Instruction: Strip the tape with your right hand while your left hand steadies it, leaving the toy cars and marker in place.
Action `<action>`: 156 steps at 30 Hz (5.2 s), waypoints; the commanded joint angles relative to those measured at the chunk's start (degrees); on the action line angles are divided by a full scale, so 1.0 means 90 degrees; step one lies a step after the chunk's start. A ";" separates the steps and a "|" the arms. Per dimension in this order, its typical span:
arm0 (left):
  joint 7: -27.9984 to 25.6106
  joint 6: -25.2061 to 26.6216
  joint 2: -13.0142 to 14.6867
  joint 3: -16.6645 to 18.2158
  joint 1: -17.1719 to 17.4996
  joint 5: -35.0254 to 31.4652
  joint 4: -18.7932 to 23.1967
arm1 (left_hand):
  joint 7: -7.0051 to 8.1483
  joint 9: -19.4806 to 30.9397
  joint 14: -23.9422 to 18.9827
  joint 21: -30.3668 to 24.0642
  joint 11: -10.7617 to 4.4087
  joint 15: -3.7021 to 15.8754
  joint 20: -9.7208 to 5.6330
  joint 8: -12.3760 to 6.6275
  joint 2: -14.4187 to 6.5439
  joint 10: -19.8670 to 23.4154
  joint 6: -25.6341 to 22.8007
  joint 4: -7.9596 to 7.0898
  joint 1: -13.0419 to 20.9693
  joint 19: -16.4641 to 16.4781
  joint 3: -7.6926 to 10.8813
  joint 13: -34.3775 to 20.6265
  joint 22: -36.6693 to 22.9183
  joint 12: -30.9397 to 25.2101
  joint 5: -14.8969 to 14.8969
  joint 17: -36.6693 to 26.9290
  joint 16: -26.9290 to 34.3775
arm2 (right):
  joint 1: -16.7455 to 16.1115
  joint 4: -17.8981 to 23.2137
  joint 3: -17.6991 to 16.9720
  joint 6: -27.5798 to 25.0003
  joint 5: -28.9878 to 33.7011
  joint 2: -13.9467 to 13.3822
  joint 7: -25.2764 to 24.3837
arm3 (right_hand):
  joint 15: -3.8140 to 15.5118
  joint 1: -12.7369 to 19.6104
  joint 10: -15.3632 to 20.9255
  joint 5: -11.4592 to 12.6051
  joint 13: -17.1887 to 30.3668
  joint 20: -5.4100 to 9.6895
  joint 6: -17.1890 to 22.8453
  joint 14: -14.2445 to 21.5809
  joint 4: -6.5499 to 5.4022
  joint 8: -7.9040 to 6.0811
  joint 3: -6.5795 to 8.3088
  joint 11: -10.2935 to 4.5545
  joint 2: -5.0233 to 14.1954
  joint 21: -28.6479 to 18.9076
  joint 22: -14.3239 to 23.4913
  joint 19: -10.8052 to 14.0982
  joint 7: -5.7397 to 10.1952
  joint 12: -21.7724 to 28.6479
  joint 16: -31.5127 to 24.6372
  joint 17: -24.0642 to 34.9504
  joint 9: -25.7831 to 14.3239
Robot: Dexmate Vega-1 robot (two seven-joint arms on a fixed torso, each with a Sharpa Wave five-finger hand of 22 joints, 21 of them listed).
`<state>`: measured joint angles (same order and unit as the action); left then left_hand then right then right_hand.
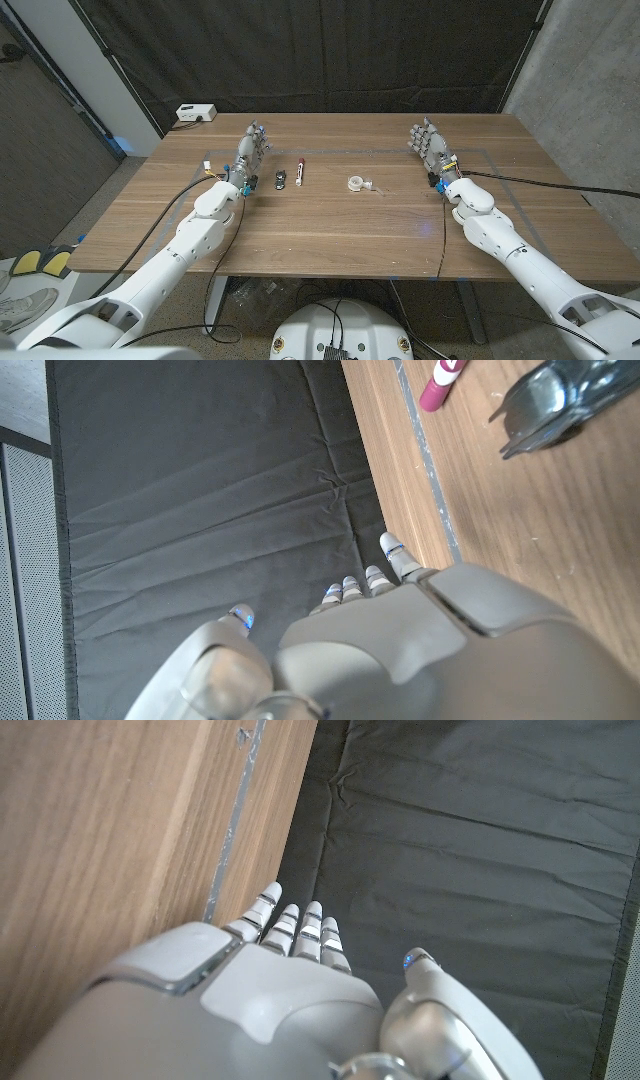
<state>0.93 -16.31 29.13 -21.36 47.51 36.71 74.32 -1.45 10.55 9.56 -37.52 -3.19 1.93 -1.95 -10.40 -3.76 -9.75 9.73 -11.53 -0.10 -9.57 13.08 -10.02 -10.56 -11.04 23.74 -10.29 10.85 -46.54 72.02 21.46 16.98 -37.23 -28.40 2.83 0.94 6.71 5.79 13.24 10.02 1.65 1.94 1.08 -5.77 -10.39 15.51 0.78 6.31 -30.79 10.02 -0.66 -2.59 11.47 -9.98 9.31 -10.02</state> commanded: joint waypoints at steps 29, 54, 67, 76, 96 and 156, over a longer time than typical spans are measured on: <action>-0.2445 -0.0563 0.0770 -0.0445 -0.0269 -0.4466 0.1125 | 0.0917 -0.0003 -0.1568 -0.0133 -0.0109 -0.0280 0.0952 -0.0708 -0.0320 0.1334 -0.1037 0.1490 0.2539 0.0363 0.0879 -0.0083 -0.0014 -0.0477 -0.0723 -0.0046 0.0344 | -0.0122 0.0169 0.0029 -0.0001 0.0120 -0.0051 -0.0192 | -0.0147 0.0766 0.0246 -0.0127 0.0034 -0.0045 0.0219 0.0292 0.0607 -0.0097 0.0351 0.0135 0.0088 0.0103 0.0014 0.0232 -0.0063 0.0078 -0.0050 0.0025 -0.0026; -0.1669 0.0662 0.1654 -0.1028 -0.0733 -0.6983 0.2746 | 0.0915 0.0003 -0.1556 -0.0115 -0.0227 -0.0139 0.0882 -0.0654 -0.0378 0.1522 -0.1221 0.1574 0.2736 0.0435 0.0965 -0.0088 -0.0020 -0.0419 -0.0864 -0.0061 0.0243 | -0.0195 0.0023 0.0012 0.0382 0.0125 0.0046 -0.0067 | -0.0201 0.0990 0.0289 -0.0210 0.0036 -0.0073 0.0264 0.0354 0.0816 -0.0082 0.0420 0.0169 0.0069 0.0160 0.0026 0.0296 -0.0064 0.0075 -0.0048 0.0028 -0.0031; -0.0523 0.0775 0.1916 -0.1219 -0.0929 -0.7001 0.3112 | 0.0921 0.0000 -0.2140 -0.0165 -0.0272 -0.0025 0.0884 -0.0742 -0.0299 0.2272 -0.1942 0.1675 0.2918 0.0752 0.0981 -0.0088 -0.0020 -0.0492 -0.1038 -0.0060 0.0326 | -0.0105 -0.0263 0.0051 0.0598 0.0103 0.0233 0.0050 | -0.0254 0.1076 0.0465 -0.0260 0.0038 -0.0103 0.0346 0.0511 0.0918 -0.0088 0.0426 0.0248 0.0056 0.0182 0.0038 0.0385 -0.0033 0.0127 -0.0086 0.0033 -0.0035; 0.0598 0.1053 0.1980 -0.1520 -0.1297 -0.7181 0.3318 | 0.0755 -0.0017 -0.2670 -0.0169 -0.0199 0.0089 0.0887 -0.0870 -0.0271 0.3147 -0.2907 0.1735 0.3061 0.0964 0.1003 -0.0078 -0.0017 -0.0556 -0.1147 -0.0052 0.0353 | -0.0170 -0.0190 0.0078 0.0646 0.0154 0.0242 0.0009 | -0.0333 0.1087 0.0549 -0.0288 0.0041 -0.0137 0.0522 0.0595 0.0954 -0.0133 0.0407 0.0311 0.0052 0.0202 0.0046 0.0437 0.0146 0.0141 -0.0095 0.0043 -0.0039; 0.1567 0.1071 0.1885 -0.2191 -0.1918 -0.8623 0.3508 | 0.0732 -0.0025 -0.2656 -0.0128 -0.0375 0.0181 0.0769 -0.0872 -0.0204 0.3270 -0.3446 0.2173 0.3721 0.1061 0.1248 -0.0069 -0.0003 -0.0347 -0.1177 -0.0003 0.0167 | -0.0352 0.0280 0.0172 0.0735 0.0413 0.0085 -0.0062 | -0.0423 0.1075 0.0884 -0.0318 0.0048 -0.0199 0.0824 0.0812 0.0995 -0.0181 0.0362 0.0358 0.0052 0.0228 0.0057 0.0562 0.0177 0.0228 -0.0121 0.0053 -0.0050; 0.1506 0.0245 0.0979 -0.3496 -0.2796 -1.1155 0.2529 | 0.0967 0.0163 -0.2044 0.0378 -0.0579 0.0190 0.0821 -0.1133 0.0986 0.3298 -0.5661 0.2144 0.5918 0.0858 0.0928 -0.0214 -0.0048 -0.0010 -0.0945 -0.0151 0.0042 | -0.0632 0.0200 -0.0019 0.0840 0.0101 -0.0094 0.0230 | -0.0444 0.0955 0.1278 -0.0332 0.0056 -0.0232 0.1293 0.0966 0.0990 -0.0196 0.0291 0.0332 0.0034 0.0351 0.0067 0.0616 0.0081 0.0276 -0.0072 0.0049 -0.0057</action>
<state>13.13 -13.54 38.38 -51.65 22.56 -63.45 97.90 6.17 11.88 -9.04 -34.31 -8.49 2.14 5.32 -20.01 5.15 20.16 -40.47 7.82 52.93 -1.47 21.81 -11.67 -10.81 -11.09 14.85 -11.35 11.19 -51.97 74.01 21.58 24.64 -35.88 -29.10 4.81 -3.27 15.70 16.76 10.35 10.29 -0.61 12.80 9.16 3.08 -12.10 18.17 3.76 6.81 -27.73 10.54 4.48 -1.96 13.87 -10.83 9.60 -10.26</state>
